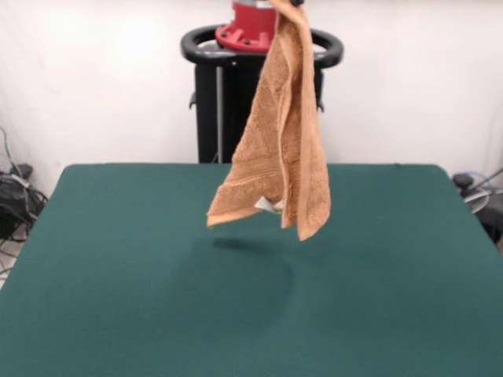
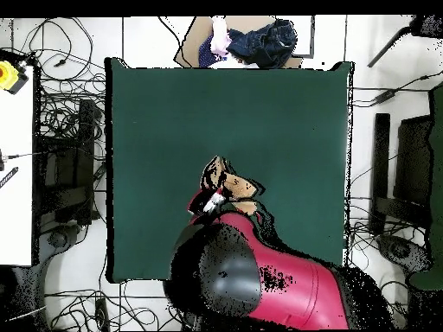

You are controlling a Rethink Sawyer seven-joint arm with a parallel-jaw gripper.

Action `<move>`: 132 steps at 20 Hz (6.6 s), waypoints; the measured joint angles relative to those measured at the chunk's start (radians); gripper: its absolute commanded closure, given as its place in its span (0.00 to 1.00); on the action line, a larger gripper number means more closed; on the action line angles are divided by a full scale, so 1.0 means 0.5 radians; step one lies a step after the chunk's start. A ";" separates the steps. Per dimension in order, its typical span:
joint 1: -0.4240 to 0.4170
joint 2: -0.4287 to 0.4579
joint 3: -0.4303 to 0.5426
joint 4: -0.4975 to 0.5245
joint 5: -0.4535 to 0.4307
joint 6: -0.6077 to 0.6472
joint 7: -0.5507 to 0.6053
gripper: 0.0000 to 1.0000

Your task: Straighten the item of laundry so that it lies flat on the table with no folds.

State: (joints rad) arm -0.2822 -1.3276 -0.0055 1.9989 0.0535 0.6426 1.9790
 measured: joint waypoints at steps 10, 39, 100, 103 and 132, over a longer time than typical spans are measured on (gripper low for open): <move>-0.008 0.002 0.001 0.000 0.000 -0.064 0.000 1.00; -0.028 0.408 -0.016 -0.144 -0.174 -0.103 0.000 1.00; 0.451 0.653 -0.150 -0.274 -0.130 -0.392 0.000 1.00; 0.547 0.681 -0.194 -0.276 -0.090 -0.392 0.000 1.00; 0.903 1.001 -0.396 -0.140 0.383 -1.038 0.000 1.00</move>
State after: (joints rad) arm 0.1693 -0.8269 -0.2036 1.9287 0.2449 0.1237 1.9792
